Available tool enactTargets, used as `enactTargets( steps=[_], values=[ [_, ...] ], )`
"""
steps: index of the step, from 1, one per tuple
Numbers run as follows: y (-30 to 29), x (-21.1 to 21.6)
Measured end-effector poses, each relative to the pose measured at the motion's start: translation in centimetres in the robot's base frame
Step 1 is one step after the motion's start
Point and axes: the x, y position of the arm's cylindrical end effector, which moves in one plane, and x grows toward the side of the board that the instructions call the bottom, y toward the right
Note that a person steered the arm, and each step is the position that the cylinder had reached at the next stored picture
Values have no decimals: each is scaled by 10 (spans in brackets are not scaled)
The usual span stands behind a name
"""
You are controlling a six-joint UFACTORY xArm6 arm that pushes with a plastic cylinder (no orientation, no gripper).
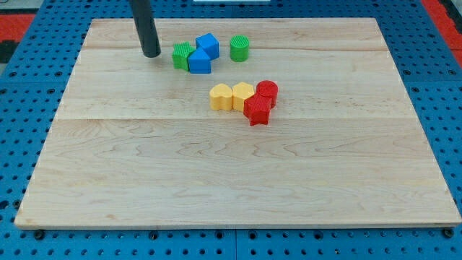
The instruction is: Move group of blocks to the green circle
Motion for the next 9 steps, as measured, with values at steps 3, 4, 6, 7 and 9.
enactTargets(
  steps=[3, 4, 6, 7, 9],
  values=[
    [45, 65],
    [121, 85],
    [159, 47],
    [143, 66],
    [142, 23]
  ],
)
